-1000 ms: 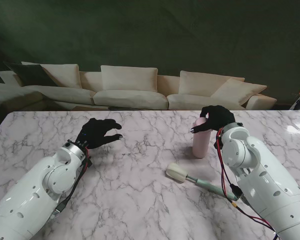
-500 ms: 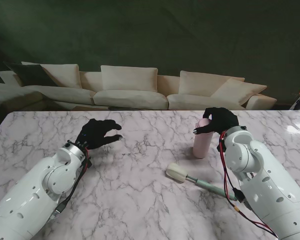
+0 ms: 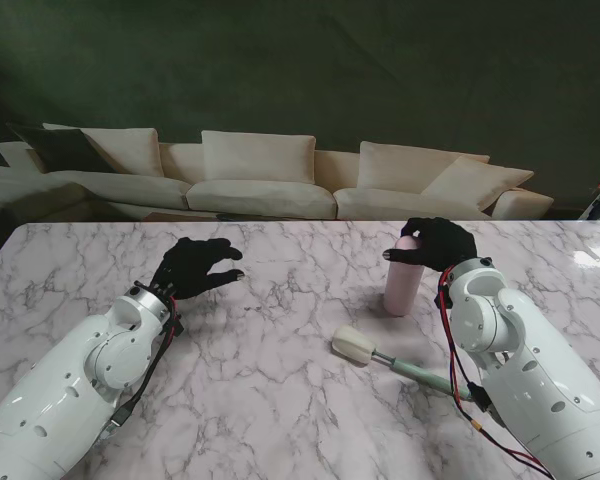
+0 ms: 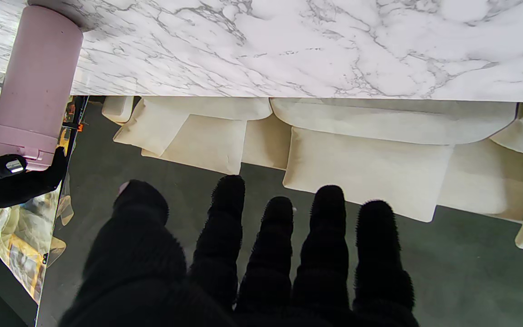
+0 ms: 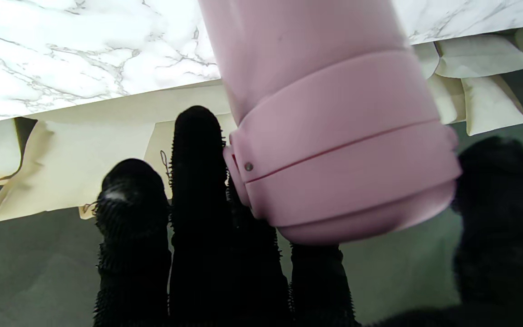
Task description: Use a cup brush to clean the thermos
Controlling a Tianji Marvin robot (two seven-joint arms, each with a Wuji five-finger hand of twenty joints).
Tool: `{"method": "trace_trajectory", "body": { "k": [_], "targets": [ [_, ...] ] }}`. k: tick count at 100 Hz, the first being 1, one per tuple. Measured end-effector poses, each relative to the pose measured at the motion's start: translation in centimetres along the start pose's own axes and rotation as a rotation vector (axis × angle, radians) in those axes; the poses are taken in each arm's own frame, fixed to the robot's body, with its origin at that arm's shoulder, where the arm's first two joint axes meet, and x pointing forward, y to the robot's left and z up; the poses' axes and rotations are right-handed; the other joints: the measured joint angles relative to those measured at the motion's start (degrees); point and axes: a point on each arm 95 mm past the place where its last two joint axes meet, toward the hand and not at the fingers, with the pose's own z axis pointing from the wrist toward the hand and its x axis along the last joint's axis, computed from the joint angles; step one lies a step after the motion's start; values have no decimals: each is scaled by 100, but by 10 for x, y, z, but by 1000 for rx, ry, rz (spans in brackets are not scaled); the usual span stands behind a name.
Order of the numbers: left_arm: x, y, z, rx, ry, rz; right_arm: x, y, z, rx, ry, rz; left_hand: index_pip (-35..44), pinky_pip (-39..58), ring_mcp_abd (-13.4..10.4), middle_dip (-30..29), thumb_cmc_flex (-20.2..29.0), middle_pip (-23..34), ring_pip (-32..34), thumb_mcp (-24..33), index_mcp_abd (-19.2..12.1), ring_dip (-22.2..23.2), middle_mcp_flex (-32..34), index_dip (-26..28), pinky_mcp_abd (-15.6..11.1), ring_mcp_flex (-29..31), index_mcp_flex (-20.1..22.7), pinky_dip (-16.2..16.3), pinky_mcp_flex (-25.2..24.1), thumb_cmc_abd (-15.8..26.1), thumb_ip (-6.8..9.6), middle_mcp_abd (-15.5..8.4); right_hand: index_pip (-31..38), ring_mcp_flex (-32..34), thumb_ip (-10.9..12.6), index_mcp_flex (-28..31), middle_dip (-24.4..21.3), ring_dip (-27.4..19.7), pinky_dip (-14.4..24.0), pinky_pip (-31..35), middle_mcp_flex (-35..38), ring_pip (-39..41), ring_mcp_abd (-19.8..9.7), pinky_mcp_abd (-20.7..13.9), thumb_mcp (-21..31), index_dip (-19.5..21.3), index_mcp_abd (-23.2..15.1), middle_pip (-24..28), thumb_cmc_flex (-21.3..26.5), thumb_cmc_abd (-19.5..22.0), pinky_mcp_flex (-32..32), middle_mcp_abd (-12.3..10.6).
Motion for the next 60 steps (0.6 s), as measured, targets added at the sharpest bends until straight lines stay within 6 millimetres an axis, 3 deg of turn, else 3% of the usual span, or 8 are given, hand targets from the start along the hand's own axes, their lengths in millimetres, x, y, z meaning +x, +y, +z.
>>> {"method": "trace_trajectory", "body": {
  "k": [16, 39, 60],
  "targets": [
    [0, 1, 0, 1, -1, -3, 3, 2, -3, -2, 14, -16, -2, 0, 0, 0, 0, 0, -1, 0, 0, 0, 0, 0, 0, 0, 0, 1, -1, 0, 0, 0, 100, -710, 74, -102, -62, 4, 96, -53, -478, -12, -31, -22, -79, 15, -83, -11, -232, 103, -562, -63],
    [-1, 2, 0, 0, -2, -7, 6, 6, -5, -21, 22, -34, -3, 0, 1, 1, 0, 0, -2, 0, 0, 0, -1, 1, 0, 0, 0, 1, -5, 0, 0, 0, 54, -1642, 117, -695, -190, -93, 260, -145, -1186, -52, -120, -143, -161, 15, -205, -107, -542, 373, -1419, -77],
    [0, 2, 0, 0, -3, -10, 8, 9, -5, -39, 39, -59, -3, -1, 2, 1, 0, -1, -2, 0, 0, 0, -1, 1, 0, 0, 0, 3, -6, 0, 0, 0, -70, -2489, 118, -1206, -603, -664, 314, -1060, -1855, -915, -141, -80, -153, 15, -282, -440, -600, 538, -2422, -148]
  ]
}}
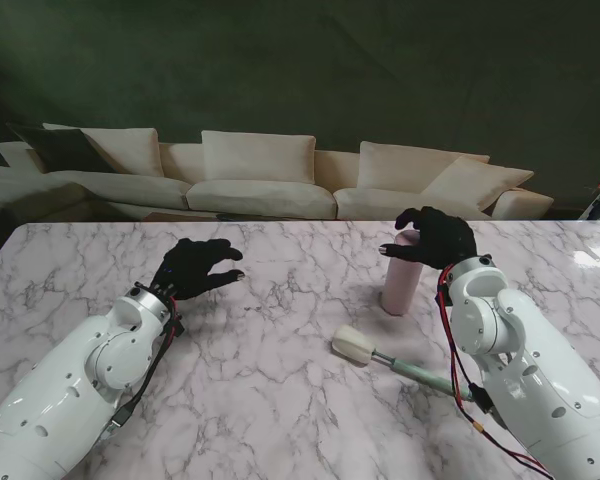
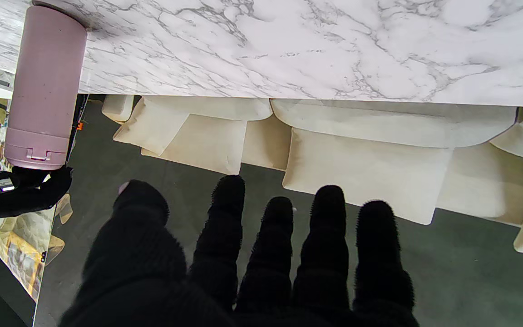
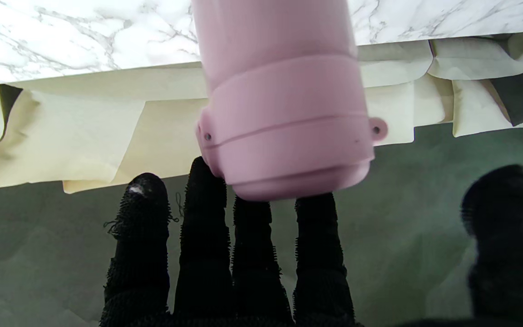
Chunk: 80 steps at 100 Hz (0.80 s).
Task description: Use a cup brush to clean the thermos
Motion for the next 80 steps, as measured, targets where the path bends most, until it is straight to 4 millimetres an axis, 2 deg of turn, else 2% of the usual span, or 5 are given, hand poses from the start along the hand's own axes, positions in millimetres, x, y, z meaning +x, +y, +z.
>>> {"method": "trace_trajectory", "body": {
  "k": [19, 38, 56, 66, 80],
  "targets": [
    [0, 0, 0, 4, 0, -6, 1, 11, -1, -43, 22, -56, 0, -1, 0, 0, 0, 0, -1, 0, 0, 0, -1, 0, 0, 0, 0, 1, -1, 0, 0, 0, -124, -174, 4, -150, -227, -272, 0, -402, -221, -532, 28, 77, -21, -39, -8, -291, -55, 121, -329, -72],
    [1, -2, 1, 14, 1, -20, 1, 20, -4, -65, 30, -55, -9, -1, 0, 2, 0, 0, -1, 0, 2, 0, -1, 0, 0, 0, 0, 2, -1, 2, 0, 6, -307, -496, 4, -434, -412, -722, -366, -1105, -516, -1266, 115, 242, -54, -186, -12, -719, -55, 271, -860, -162],
    [4, -13, -4, 62, -1, -102, 8, 36, -14, -191, 104, -183, -146, -2, 47, 1111, 0, 655, 44, 3, 148, 308, 4, 0, 0, -76, -5, 8, -60, 71, 0, 141, -663, -729, 6, -808, -652, -1034, -686, -1635, -821, -1848, 56, 370, -283, -522, -26, -1342, -127, 538, -1236, -300],
    [10, -21, -9, 97, 19, -107, 19, 45, -22, -246, 174, -134, -283, -9, 112, 1337, 0, 714, 94, 3, 203, 438, -182, 0, 0, -163, -243, 11, -87, 137, 0, 157, -781, -849, 8, -1106, -699, -1076, -826, -1712, -1104, -1919, 44, 372, -412, -599, -28, -1417, -122, 728, -1284, -287],
    [19, -30, -18, 161, 80, -180, 46, 60, -38, -338, 272, 4, -667, -290, 128, 92, 0, -325, -211, 3, 219, 51, -717, -149, 0, -382, -786, 9, -132, 226, 0, 204, -714, -865, 67, -1184, -699, -1076, -879, -1711, -1243, -1919, 43, 375, -543, -600, -27, -1395, -120, 883, -1278, -201]
  ]
}}
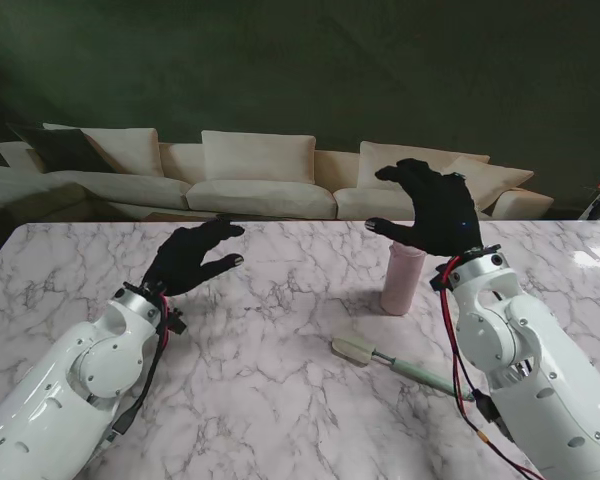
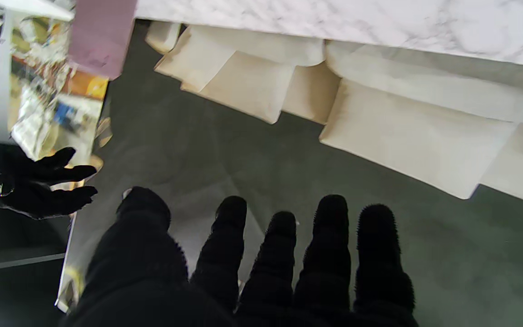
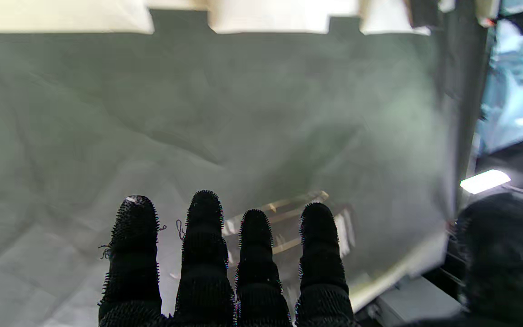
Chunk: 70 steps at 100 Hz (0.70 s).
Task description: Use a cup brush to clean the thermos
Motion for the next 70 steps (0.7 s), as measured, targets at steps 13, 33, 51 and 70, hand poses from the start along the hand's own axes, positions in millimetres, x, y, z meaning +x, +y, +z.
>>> {"method": "trace_trajectory", "body": {
  "k": [13, 33, 51, 70],
  "targets": [
    [10, -5, -6, 60, 46, -69, 38, 8, -5, -97, 117, 59, -328, -22, 12, -404, -2, -258, -89, 0, -35, -133, -217, -157, 0, -139, -576, -8, -18, 66, 0, 48, 14, 9, 1, 1, 1, 0, 0, 63, 18, 0, -1, 1, -26, 0, 0, 7, 2, -3, 137, 0],
    [21, -6, -14, 99, 98, -121, 89, -14, -14, -81, 187, 310, -633, -81, -37, -555, -163, -432, -93, -2, -287, -261, -416, -485, 0, -139, -903, -11, -62, 67, 0, -105, 20, 42, 1, 2, 4, 0, -2, 76, 78, 0, -1, 3, -87, 0, 0, 10, 2, 82, 209, 5],
    [21, 3, -19, 117, 51, -252, 113, -57, -21, 14, 160, 525, -345, -154, -43, -622, -163, -381, -94, -2, -263, -265, -412, -426, 0, -138, -651, -12, -85, 68, 0, -107, -44, 39, 60, -277, 4, -1, -35, 76, -88, 0, -4, 9, -243, 0, 9, 10, 4, 352, 205, -16],
    [9, 44, -18, 74, -97, -331, 109, -118, -27, 212, 137, 604, 121, -214, -45, -372, -159, -148, -94, -2, -3, -177, -360, -66, 7, -134, -265, -10, -147, 68, 0, -103, -693, -71, 62, -609, -76, -133, -83, 9, -435, -116, -4, 53, -782, -134, 31, -9, -4, 1043, 101, -14]
  ]
}}
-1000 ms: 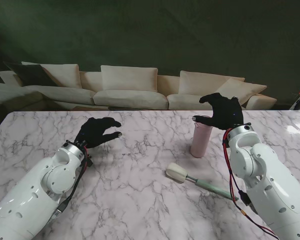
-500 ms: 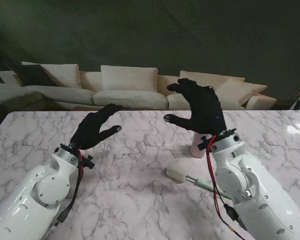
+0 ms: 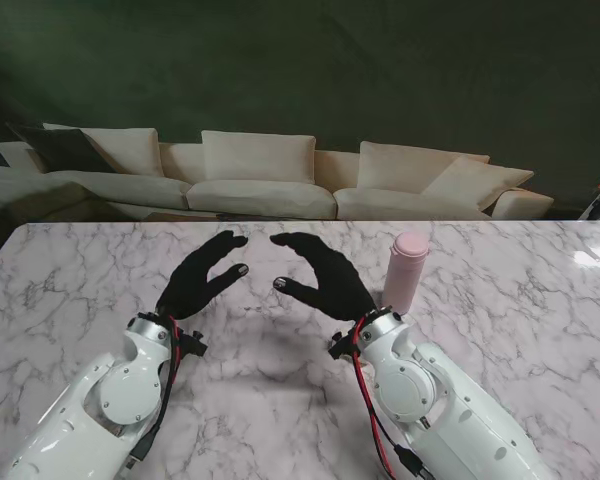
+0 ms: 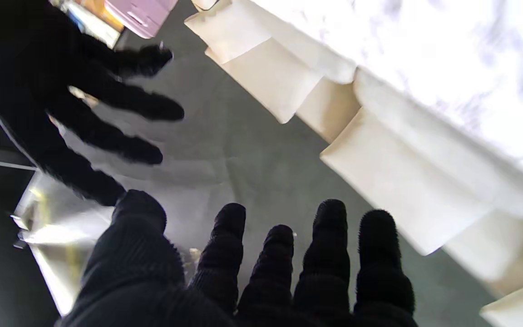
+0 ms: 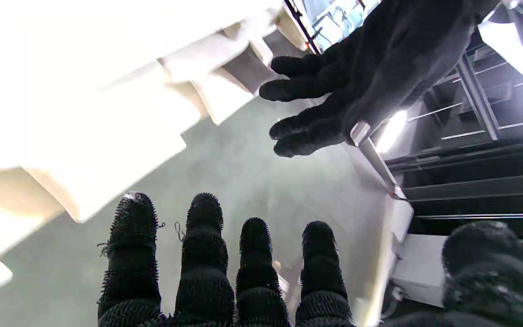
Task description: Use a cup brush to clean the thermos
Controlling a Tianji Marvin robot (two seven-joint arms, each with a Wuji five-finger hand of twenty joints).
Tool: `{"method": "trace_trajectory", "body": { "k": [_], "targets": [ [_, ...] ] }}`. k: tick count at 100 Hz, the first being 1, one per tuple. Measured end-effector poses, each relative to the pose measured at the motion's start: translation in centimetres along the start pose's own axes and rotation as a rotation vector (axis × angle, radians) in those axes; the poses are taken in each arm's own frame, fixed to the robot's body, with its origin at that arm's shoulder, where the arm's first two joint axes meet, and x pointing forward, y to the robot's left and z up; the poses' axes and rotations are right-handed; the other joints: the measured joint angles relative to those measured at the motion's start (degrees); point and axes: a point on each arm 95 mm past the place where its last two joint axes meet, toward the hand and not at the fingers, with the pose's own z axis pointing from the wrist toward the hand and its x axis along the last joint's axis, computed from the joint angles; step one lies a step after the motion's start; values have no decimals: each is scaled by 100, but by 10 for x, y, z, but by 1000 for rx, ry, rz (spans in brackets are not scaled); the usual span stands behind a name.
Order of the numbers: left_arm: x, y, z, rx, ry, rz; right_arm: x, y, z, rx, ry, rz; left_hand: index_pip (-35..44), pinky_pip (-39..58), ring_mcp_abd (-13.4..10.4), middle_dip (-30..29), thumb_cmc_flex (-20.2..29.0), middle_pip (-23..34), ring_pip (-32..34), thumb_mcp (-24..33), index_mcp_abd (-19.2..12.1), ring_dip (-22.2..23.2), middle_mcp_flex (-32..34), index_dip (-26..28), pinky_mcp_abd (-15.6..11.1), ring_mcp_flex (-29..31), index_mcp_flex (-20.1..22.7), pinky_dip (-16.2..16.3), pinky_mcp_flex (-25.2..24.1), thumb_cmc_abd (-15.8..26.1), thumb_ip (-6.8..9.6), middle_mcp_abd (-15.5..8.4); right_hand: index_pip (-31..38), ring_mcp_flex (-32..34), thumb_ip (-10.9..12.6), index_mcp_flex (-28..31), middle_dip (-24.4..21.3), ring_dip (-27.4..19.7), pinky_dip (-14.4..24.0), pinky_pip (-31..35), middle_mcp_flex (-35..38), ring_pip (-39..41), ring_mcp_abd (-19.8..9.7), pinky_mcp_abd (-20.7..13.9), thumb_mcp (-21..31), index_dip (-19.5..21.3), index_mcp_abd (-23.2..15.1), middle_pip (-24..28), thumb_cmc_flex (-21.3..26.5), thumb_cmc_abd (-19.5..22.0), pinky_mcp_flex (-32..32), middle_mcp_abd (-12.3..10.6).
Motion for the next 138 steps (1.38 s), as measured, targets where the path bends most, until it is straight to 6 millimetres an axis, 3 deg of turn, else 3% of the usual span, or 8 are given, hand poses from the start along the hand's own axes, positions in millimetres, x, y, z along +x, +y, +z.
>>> {"method": "trace_trajectory", "body": {
  "k": [8, 23, 50, 138],
  "targets": [
    [-12, 9, 0, -14, -52, -59, -14, -10, -3, 13, -55, 79, 0, -8, 0, 56, 2, 104, 0, 0, 3, 0, 103, 4, 2, 1, 0, 0, -12, 0, 0, 3, -100, -60, 0, -18, -11, 0, -8, -21, -3, -30, 0, 0, -59, 0, 0, -66, 0, 1, -50, 0],
    [-23, 14, -3, -44, -79, 9, -32, -19, -10, 14, -118, 113, 12, -71, 0, 151, 5, 290, 0, 0, 9, 0, 657, 7, 2, 3, 185, 3, -50, 0, 0, 3, -106, -60, 0, -25, -15, 0, -9, -67, -4, -30, 0, -3, -61, 93, 1, -75, 0, 1, -103, 0],
    [-30, 10, -9, -44, -102, 12, -51, -16, -32, -3, -188, 145, 117, -74, 0, 369, 86, 593, 0, 0, 70, 1, 947, 62, 5, 13, 352, 68, -55, 0, 0, 4, 259, -58, 0, -25, 35, -1, -9, -69, -1, -30, -10, -4, -65, 293, 1, 75, 0, 1, -103, -74],
    [-31, -6, -28, -52, -108, 88, -55, -11, -38, 4, -184, 171, 112, -139, 0, 425, 89, 593, 0, 0, 88, 86, 947, 63, 8, 13, 352, 85, -56, 1, 0, 12, 589, -33, 0, 85, 74, -1, -9, -119, 375, -30, -45, -4, -63, 206, -82, 124, 3, -66, -46, -160]
  ]
}}
